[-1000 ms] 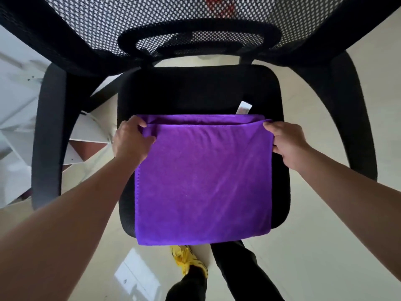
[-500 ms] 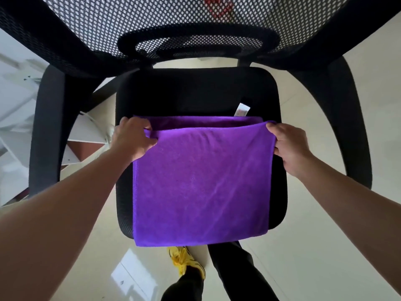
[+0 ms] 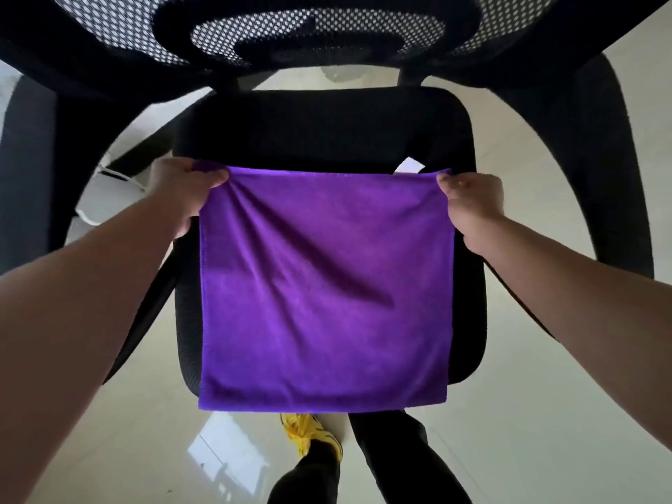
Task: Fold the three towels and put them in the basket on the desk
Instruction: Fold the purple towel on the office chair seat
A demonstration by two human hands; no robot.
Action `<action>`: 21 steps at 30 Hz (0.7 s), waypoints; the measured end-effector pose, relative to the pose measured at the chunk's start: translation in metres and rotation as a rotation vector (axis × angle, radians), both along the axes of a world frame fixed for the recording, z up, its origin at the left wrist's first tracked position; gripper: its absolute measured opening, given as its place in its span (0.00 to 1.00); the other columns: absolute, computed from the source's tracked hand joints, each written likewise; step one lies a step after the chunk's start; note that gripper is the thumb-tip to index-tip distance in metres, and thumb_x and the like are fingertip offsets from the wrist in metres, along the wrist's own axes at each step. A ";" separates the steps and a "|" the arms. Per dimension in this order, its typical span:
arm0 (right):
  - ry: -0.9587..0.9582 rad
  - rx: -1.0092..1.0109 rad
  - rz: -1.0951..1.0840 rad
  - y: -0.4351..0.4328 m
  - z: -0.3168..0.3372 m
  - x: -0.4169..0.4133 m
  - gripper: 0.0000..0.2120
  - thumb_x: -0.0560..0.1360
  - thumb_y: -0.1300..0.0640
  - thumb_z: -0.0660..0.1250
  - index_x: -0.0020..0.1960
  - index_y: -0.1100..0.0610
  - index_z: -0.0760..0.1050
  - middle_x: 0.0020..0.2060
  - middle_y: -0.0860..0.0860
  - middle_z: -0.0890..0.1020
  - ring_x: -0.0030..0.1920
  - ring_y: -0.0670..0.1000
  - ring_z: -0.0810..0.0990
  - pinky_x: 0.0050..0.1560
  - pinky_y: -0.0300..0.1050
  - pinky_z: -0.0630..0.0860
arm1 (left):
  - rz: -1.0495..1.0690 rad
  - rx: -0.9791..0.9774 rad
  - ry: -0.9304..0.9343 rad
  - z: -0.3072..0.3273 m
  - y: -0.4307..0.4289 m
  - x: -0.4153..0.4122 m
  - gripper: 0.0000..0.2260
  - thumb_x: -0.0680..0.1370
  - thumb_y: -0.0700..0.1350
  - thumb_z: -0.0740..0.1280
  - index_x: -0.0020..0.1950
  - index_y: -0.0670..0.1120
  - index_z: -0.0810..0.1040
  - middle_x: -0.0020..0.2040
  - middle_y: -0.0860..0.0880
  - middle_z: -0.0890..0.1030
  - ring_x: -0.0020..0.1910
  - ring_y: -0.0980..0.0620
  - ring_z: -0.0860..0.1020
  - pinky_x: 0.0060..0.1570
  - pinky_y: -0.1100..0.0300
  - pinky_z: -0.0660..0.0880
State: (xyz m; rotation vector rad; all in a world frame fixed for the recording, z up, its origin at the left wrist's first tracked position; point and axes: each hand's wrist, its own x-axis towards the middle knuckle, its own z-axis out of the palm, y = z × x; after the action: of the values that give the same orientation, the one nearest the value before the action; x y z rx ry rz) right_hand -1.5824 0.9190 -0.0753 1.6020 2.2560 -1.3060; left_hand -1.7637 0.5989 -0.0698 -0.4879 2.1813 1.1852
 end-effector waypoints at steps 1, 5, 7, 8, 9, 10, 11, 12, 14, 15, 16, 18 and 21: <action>-0.007 0.047 0.014 0.001 -0.001 -0.002 0.21 0.77 0.49 0.67 0.39 0.68 0.75 0.31 0.56 0.72 0.34 0.54 0.70 0.36 0.49 0.68 | 0.031 0.000 0.003 -0.005 0.000 -0.002 0.09 0.69 0.44 0.76 0.35 0.48 0.77 0.34 0.49 0.81 0.31 0.53 0.78 0.38 0.57 0.78; -0.043 0.088 0.031 -0.001 0.006 -0.008 0.23 0.75 0.46 0.68 0.37 0.67 0.75 0.30 0.57 0.75 0.33 0.54 0.73 0.38 0.51 0.71 | 0.106 -0.041 -0.001 0.001 0.001 -0.001 0.17 0.62 0.50 0.79 0.32 0.50 0.70 0.41 0.44 0.79 0.35 0.48 0.77 0.37 0.53 0.77; -0.059 0.026 -0.003 -0.002 0.013 -0.004 0.23 0.73 0.41 0.69 0.35 0.61 0.75 0.30 0.54 0.75 0.35 0.57 0.77 0.40 0.50 0.77 | 0.136 -0.040 -0.005 0.012 -0.002 0.012 0.17 0.63 0.49 0.79 0.34 0.50 0.70 0.40 0.43 0.78 0.34 0.48 0.76 0.38 0.51 0.77; -0.056 -0.033 -0.045 -0.003 0.015 0.001 0.24 0.69 0.37 0.69 0.37 0.60 0.77 0.31 0.52 0.77 0.38 0.59 0.81 0.44 0.53 0.81 | 0.143 -0.041 -0.025 0.017 -0.007 0.025 0.16 0.63 0.50 0.79 0.35 0.49 0.72 0.39 0.42 0.78 0.35 0.48 0.76 0.39 0.49 0.76; -0.056 -0.093 -0.090 -0.004 0.015 0.011 0.26 0.64 0.32 0.69 0.40 0.57 0.80 0.33 0.51 0.79 0.42 0.59 0.83 0.47 0.56 0.82 | 0.144 -0.053 -0.045 0.022 -0.014 0.039 0.16 0.62 0.51 0.80 0.37 0.48 0.74 0.39 0.42 0.78 0.36 0.47 0.75 0.39 0.48 0.76; -0.047 -0.149 -0.115 -0.004 0.011 0.024 0.29 0.60 0.29 0.68 0.43 0.54 0.81 0.34 0.49 0.80 0.42 0.58 0.83 0.47 0.59 0.82 | 0.139 -0.058 -0.072 0.025 -0.023 0.055 0.17 0.62 0.51 0.80 0.38 0.47 0.75 0.39 0.41 0.78 0.36 0.47 0.75 0.39 0.48 0.76; -0.034 -0.189 -0.125 -0.007 0.013 0.041 0.29 0.57 0.29 0.68 0.43 0.52 0.81 0.34 0.48 0.79 0.40 0.56 0.82 0.48 0.60 0.82 | 0.131 -0.044 -0.107 0.033 -0.032 0.073 0.16 0.62 0.52 0.80 0.39 0.47 0.76 0.39 0.41 0.77 0.35 0.48 0.75 0.38 0.50 0.75; -0.034 -0.220 -0.131 -0.013 0.014 0.056 0.27 0.58 0.30 0.69 0.42 0.51 0.81 0.33 0.47 0.79 0.37 0.55 0.81 0.48 0.61 0.81 | 0.132 -0.032 -0.142 0.033 -0.043 0.090 0.15 0.63 0.51 0.79 0.38 0.46 0.76 0.39 0.42 0.77 0.34 0.48 0.74 0.38 0.53 0.74; -0.041 -0.238 -0.134 -0.033 0.029 0.083 0.19 0.64 0.36 0.72 0.41 0.51 0.80 0.32 0.48 0.80 0.37 0.55 0.80 0.47 0.58 0.81 | 0.173 -0.016 -0.179 0.035 -0.059 0.121 0.12 0.67 0.46 0.78 0.40 0.46 0.76 0.40 0.42 0.77 0.34 0.48 0.74 0.37 0.56 0.73; -0.040 -0.247 -0.156 -0.043 0.038 0.099 0.15 0.68 0.41 0.72 0.42 0.53 0.81 0.33 0.51 0.81 0.36 0.55 0.81 0.44 0.55 0.81 | 0.202 -0.009 -0.169 0.038 -0.066 0.138 0.10 0.69 0.43 0.77 0.41 0.45 0.75 0.40 0.41 0.77 0.35 0.48 0.75 0.37 0.56 0.74; -0.037 -0.265 -0.180 -0.053 0.042 0.116 0.12 0.71 0.45 0.73 0.43 0.54 0.81 0.33 0.53 0.81 0.36 0.55 0.81 0.41 0.52 0.80 | 0.219 -0.015 -0.137 0.040 -0.071 0.151 0.10 0.69 0.41 0.76 0.42 0.44 0.75 0.40 0.42 0.78 0.36 0.47 0.75 0.38 0.57 0.74; -0.067 -0.265 -0.189 -0.070 0.046 0.151 0.09 0.71 0.46 0.73 0.40 0.52 0.81 0.35 0.55 0.83 0.38 0.57 0.83 0.44 0.53 0.81 | 0.201 -0.051 -0.041 0.045 -0.077 0.174 0.11 0.69 0.39 0.76 0.46 0.43 0.76 0.37 0.45 0.78 0.36 0.48 0.76 0.40 0.56 0.74; -0.121 -0.247 -0.194 -0.093 0.047 0.194 0.09 0.71 0.46 0.73 0.43 0.52 0.80 0.38 0.53 0.85 0.40 0.55 0.85 0.49 0.59 0.81 | 0.132 -0.140 0.034 0.043 -0.085 0.202 0.15 0.68 0.44 0.77 0.50 0.44 0.76 0.41 0.45 0.80 0.39 0.48 0.77 0.46 0.53 0.75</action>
State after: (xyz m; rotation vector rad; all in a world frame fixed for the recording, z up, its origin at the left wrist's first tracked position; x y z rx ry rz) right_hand -1.3889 0.8257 -0.0279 1.7885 1.8268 -1.4220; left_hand -1.5616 0.5136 -0.0272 -0.6848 2.3012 1.1207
